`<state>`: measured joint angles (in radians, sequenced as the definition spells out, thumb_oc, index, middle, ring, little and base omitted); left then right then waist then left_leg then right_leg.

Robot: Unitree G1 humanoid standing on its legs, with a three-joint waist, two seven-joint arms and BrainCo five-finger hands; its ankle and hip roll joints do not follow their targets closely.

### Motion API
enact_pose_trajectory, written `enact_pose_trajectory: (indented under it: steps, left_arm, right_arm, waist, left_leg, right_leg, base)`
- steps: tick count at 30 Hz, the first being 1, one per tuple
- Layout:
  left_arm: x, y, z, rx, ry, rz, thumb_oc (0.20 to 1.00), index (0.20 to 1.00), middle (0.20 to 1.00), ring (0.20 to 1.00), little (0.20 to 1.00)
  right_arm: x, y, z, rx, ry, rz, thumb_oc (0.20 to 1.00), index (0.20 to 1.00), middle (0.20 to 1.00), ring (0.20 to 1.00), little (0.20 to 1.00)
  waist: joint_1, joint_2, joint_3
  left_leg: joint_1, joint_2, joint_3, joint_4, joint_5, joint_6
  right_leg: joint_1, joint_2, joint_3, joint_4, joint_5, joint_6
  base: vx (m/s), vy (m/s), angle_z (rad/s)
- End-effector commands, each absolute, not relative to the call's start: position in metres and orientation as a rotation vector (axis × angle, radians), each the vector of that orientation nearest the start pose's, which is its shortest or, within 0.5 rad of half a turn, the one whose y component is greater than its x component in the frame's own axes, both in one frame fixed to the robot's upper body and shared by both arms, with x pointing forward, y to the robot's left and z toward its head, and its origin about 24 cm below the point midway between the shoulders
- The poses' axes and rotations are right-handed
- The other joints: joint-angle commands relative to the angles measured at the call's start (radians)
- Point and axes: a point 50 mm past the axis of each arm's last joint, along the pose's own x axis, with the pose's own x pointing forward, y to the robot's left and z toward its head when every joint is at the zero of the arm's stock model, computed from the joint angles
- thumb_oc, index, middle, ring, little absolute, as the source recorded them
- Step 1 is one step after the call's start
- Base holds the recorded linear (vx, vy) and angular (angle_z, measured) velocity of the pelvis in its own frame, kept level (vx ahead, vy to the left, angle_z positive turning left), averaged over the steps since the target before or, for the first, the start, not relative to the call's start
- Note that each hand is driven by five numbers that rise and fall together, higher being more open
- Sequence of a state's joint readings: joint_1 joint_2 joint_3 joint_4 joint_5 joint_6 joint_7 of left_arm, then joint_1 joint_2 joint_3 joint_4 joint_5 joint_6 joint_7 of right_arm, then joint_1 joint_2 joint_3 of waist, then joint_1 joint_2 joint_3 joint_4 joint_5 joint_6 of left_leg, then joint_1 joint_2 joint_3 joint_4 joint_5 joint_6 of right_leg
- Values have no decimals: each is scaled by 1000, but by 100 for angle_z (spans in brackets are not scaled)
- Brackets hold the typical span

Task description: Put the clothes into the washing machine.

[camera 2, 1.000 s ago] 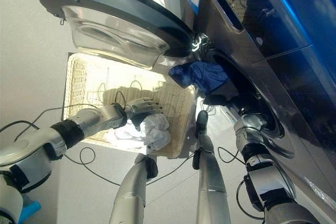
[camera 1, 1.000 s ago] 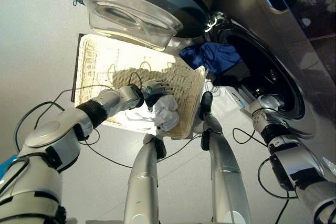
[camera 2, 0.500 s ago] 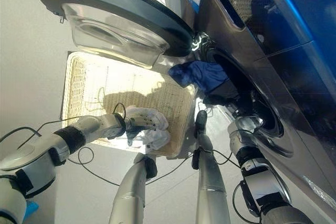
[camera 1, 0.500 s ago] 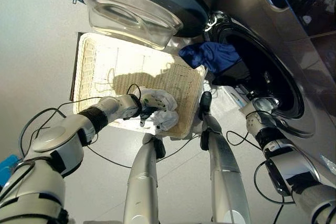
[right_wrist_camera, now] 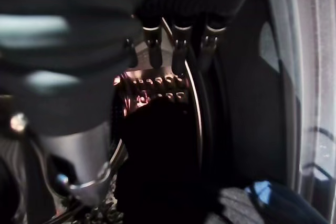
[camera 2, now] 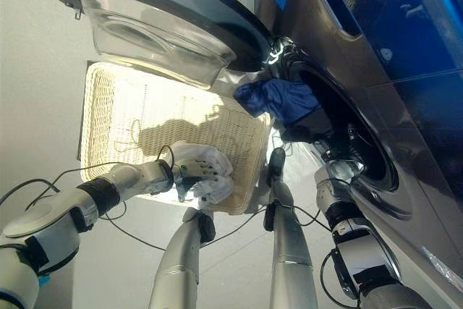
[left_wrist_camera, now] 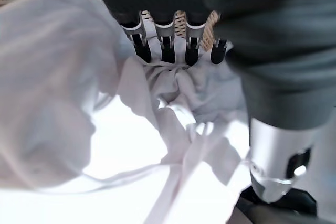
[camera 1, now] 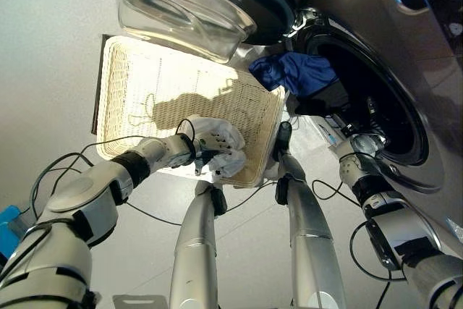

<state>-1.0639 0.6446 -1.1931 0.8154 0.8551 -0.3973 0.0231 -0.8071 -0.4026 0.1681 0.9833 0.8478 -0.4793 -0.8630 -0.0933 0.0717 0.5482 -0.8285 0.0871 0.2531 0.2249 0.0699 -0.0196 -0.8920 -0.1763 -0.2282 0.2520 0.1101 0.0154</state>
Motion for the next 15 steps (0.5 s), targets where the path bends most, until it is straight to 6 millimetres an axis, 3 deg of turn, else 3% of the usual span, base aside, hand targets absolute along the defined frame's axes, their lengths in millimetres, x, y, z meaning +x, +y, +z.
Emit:
enact_pose_trajectory:
  steps: [1,6,9,15]
  left_arm:
    - [363,137,83,2117,-461,-901,1000,1000,1000,1000,1000]
    - [364,138,84,2230,-620,-871,1000,1000,1000,1000,1000]
    - [365,143,82,2307,-613,-894,1000,1000,1000,1000,1000]
    - [370,181,64,2600,-351,-911,1000,1000,1000,1000,1000]
  right_arm:
    - [353,-275,115,492,-198,-1047,1000,1000,1000,1000,1000]
    - [353,-274,115,501,-213,-1029,1000,1000,1000,1000,1000]
    - [352,-273,116,508,-225,-1024,1000,1000,1000,1000,1000]
    - [354,-276,118,552,-229,-1011,1000,1000,1000,1000,1000]
  waist:
    - [28,-5,-28]
    - [26,-10,-28]
    - [25,-12,-28]
    - [20,-19,-28]
  left_leg:
    - [-10,-12,20,-11,-9,-93]
    - [-28,-8,19,-10,-6,-97]
    - [-35,-8,19,-11,-4,-99]
    - [-63,-2,18,-4,-1,-101]
  right_leg:
    - [-6,28,-22,70,-35,123]
    - [-25,26,-21,74,-30,125]
    - [-32,25,-23,71,-27,126]
    - [-57,21,-23,73,-22,130]
  base:
    - [8,7,4]
    - [3,0,1]
    - [0,0,0]
    - [0,0,0]
